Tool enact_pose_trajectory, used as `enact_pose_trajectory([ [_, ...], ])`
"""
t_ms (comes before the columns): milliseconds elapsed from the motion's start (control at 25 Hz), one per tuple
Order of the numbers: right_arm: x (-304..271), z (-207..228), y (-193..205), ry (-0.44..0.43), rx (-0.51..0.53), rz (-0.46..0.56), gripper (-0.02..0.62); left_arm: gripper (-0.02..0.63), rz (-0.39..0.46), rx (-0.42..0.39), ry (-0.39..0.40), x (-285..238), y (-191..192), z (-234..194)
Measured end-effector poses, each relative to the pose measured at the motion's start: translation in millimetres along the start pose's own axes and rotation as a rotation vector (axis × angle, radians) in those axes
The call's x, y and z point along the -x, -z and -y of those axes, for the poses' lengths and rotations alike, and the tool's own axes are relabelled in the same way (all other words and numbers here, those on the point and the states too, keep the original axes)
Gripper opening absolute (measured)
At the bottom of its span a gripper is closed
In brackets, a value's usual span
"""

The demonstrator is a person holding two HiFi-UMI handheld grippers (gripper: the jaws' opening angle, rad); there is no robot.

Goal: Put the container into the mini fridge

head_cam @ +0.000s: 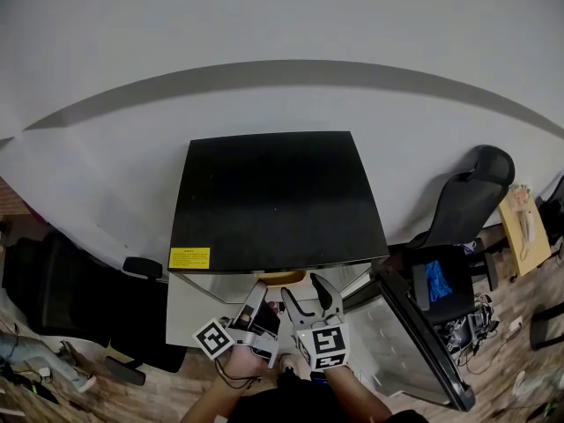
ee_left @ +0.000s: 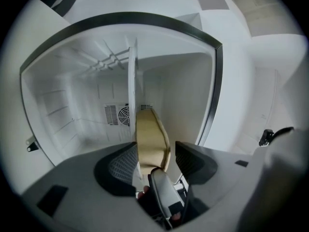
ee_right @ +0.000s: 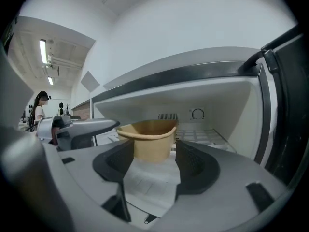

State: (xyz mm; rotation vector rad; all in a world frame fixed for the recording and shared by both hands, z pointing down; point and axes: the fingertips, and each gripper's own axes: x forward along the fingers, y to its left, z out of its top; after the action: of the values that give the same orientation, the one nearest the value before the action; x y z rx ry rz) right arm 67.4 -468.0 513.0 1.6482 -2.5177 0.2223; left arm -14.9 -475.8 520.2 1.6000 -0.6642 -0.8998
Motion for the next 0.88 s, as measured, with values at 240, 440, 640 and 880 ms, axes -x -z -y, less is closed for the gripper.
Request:
enact_pose_trajectory([
  [240, -10, 4, -1, 0.006, 0.012, -0.002, 0.265, 0.241, 0.029, -0.023, -0.024, 24, -6, -4],
  [440, -20, -3, -1, 0.0, 0.014, 0.002, 0.265, 0.237, 0.004, -0.148, -0.053, 40, -9, -3],
  [640, -33, -4, -2, 0.019, 0.022, 0.007, 0.265, 0.092, -0.006, -0.404, -0.114, 57, -14, 3],
  [880, -47, 0, -2, 0.04, 0.035, -0.003, 0.265, 0.008, -0.05, -0.802, -0.144, 68, -12, 28],
])
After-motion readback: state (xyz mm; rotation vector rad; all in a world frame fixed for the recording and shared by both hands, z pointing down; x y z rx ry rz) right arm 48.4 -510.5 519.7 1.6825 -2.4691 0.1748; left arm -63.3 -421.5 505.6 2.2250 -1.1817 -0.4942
